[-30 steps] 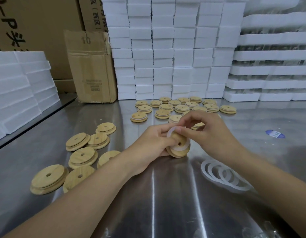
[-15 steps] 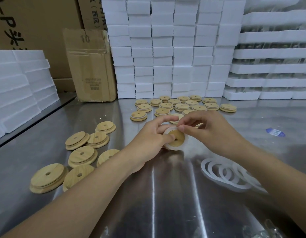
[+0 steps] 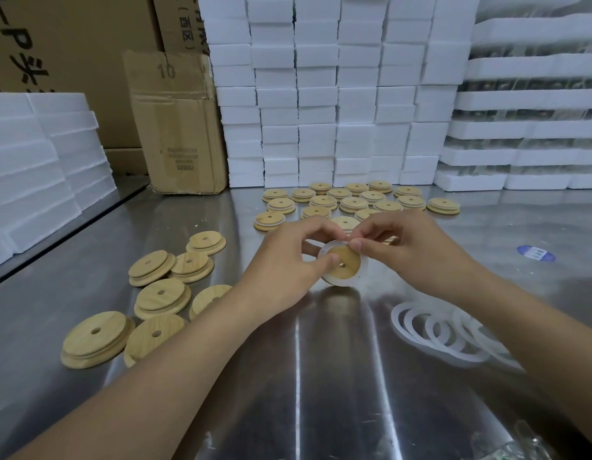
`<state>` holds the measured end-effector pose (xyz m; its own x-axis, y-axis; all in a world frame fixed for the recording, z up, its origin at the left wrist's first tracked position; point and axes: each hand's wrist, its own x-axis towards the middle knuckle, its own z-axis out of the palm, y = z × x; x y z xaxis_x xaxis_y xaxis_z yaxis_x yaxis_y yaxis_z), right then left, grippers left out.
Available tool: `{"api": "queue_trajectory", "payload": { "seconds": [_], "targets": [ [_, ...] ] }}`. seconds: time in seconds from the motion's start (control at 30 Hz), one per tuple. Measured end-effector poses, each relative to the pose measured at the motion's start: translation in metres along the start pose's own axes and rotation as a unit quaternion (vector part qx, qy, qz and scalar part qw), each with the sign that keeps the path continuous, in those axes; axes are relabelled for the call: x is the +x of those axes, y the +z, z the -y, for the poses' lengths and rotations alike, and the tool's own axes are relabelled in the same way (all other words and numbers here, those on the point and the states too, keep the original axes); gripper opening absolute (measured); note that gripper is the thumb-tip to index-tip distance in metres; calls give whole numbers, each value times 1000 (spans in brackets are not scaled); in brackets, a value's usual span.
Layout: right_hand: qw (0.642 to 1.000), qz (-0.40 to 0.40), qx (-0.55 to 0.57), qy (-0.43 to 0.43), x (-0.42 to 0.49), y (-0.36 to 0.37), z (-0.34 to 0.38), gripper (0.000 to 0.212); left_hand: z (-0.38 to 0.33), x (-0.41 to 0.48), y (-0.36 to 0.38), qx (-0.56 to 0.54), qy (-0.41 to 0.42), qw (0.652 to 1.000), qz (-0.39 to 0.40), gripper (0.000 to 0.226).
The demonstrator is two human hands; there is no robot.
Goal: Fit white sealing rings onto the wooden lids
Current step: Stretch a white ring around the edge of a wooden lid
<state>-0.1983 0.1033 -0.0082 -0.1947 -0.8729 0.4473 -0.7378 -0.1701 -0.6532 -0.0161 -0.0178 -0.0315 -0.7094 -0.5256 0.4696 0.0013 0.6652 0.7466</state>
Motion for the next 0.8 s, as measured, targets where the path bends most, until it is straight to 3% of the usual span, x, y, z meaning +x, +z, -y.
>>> {"api": "queue_trajectory", "payload": {
  "seconds": [0.23,0.8],
  "targets": [
    [998,-6,58,37,0,-2,1,3,-2,-1,-4,14,-2,1000,10,28],
    [998,59,32,1,1,-12,2,7,-7,-5,-4,20,-24,999,17,29]
  ]
}}
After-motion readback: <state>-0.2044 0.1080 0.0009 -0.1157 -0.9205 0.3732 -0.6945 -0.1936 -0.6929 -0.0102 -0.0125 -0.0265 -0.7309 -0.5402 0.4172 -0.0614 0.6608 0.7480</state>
